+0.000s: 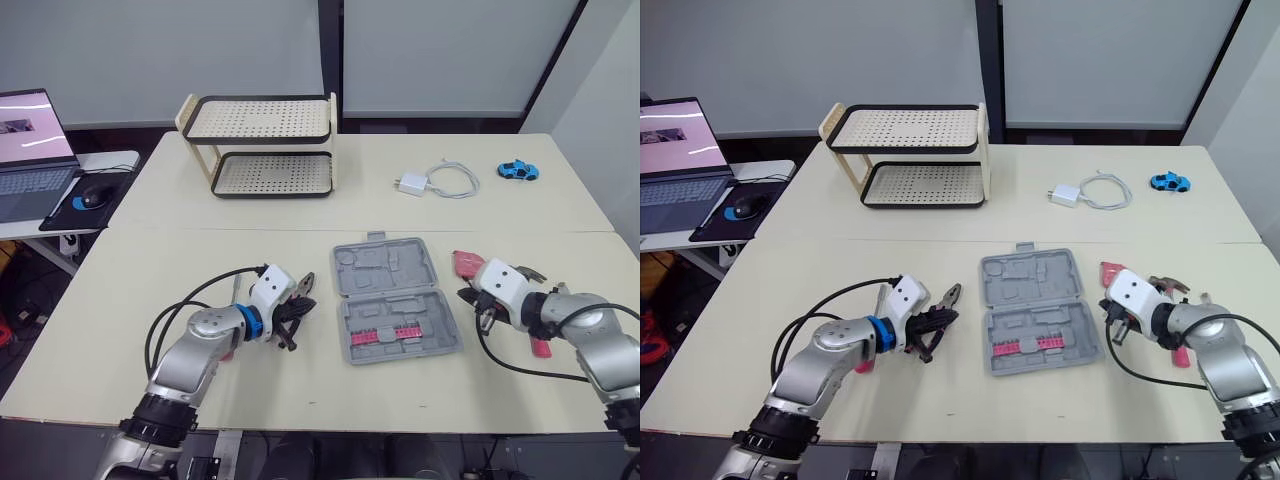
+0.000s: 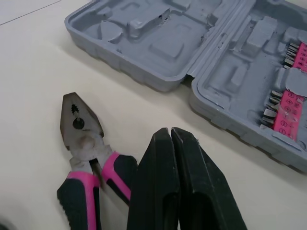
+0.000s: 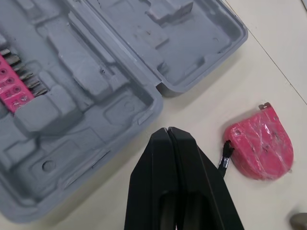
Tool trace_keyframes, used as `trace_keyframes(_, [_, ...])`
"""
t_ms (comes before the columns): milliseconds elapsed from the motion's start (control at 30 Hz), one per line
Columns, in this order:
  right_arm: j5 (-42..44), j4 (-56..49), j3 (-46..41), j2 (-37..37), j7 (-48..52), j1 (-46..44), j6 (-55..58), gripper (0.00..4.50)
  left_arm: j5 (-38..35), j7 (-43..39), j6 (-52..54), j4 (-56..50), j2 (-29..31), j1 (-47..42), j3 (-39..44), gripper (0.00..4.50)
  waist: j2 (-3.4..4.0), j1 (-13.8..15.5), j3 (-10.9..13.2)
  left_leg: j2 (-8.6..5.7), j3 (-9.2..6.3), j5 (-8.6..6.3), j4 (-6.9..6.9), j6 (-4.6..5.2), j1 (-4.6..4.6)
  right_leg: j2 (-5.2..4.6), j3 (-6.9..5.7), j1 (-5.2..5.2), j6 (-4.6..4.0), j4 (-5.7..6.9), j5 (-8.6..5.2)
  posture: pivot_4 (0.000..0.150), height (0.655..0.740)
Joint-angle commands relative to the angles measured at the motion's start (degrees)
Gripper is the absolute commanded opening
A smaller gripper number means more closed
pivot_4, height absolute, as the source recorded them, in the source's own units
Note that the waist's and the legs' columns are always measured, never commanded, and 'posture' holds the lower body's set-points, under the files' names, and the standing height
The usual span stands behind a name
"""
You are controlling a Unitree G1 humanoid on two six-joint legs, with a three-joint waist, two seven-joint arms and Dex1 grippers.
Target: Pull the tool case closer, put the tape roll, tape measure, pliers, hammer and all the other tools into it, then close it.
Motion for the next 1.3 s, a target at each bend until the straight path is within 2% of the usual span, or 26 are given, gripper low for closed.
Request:
trace_keyframes(33, [-2.56,2.5,1.39,1.33,-1.34,-3.45,-1.48,0.0,1.98,0.8,-1.8,2.25,-1.78,-2.12,-1.57,0.03,0.0,-0.02,0.0,-0.01,0.0,0.0,0.0,0.0,0.0,0.0,0.0,0.0,0.0,0.0,0.0,0.15,0.74])
trace_keyframes(600, [-5.38,15.2,4.79,5.67,1.12,-11.51,-3.62,0.0,9.33,2.34,-8.93,14.77,-7.24,-8.4,-4.84,0.03,0.0,-0.13,0.0,-0.03,-0.02,0.04,0.05,-0.06,-0.04,0.0,-0.01,-0.06,0.0,0.03,0.01,0.15,0.74])
trace_keyframes(1300, [-5.91,23.14,7.08,8.75,4.19,-15.6,-8.29,0.0,12.27,1.0,-13.91,23.35,-11.25,-12.26,-6.17,0.03,-0.01,-0.13,-0.01,-0.04,-0.05,0.08,0.14,-0.12,-0.04,0.0,-0.02,-0.06,0.01,0.11,0.02,0.15,0.74])
